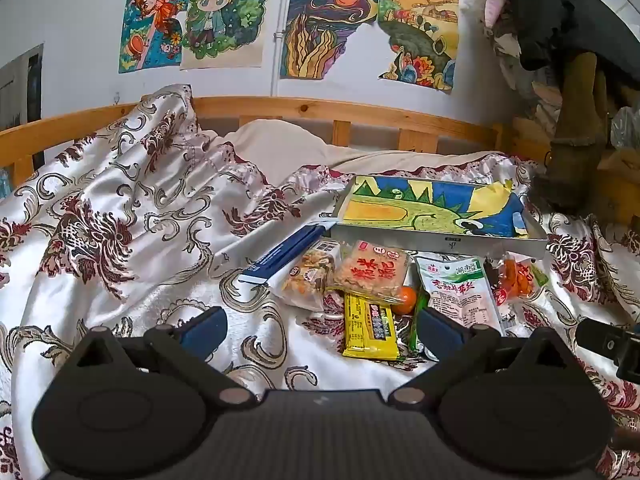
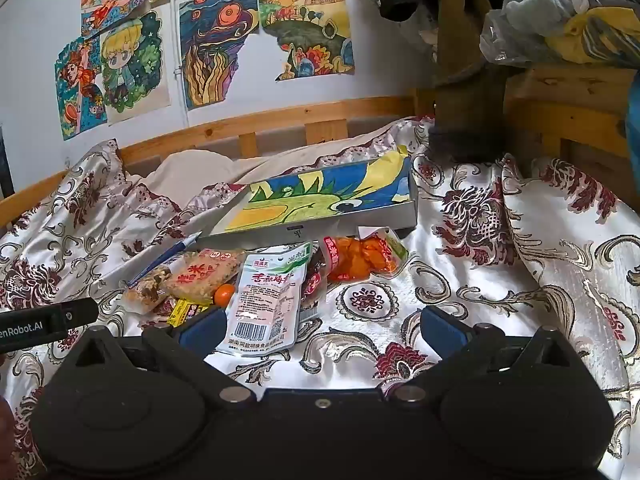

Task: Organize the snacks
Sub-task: 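Move the left tool toward the yellow wafer pack among the snacks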

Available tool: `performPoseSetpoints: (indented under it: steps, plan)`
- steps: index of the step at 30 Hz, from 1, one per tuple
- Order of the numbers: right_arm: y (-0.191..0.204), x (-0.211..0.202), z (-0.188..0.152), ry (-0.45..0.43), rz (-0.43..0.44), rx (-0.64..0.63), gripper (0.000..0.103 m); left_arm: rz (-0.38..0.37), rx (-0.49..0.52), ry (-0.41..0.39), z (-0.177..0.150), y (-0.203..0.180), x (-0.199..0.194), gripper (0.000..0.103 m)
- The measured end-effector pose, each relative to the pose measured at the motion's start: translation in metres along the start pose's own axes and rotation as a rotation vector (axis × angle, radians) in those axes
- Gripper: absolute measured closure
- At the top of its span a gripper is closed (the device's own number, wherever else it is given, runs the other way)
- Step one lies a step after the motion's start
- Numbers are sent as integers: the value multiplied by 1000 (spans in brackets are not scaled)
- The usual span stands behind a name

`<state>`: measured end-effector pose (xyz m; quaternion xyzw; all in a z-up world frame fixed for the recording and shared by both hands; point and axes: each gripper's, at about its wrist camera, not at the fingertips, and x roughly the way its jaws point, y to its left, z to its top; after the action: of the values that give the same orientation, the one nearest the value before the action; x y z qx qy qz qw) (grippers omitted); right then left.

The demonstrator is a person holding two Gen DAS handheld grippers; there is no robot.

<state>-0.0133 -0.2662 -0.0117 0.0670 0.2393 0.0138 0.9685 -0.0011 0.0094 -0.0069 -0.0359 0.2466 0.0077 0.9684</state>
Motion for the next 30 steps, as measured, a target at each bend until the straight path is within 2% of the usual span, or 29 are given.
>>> performPoseSetpoints:
  steps: [22,30]
  plan:
    - [3,1,-3,2,5,1,1,-1,-3,17,0,-4,4,0]
    - [7,1,2,2,8,-39,1,-4,1,41,2,-6,9,0]
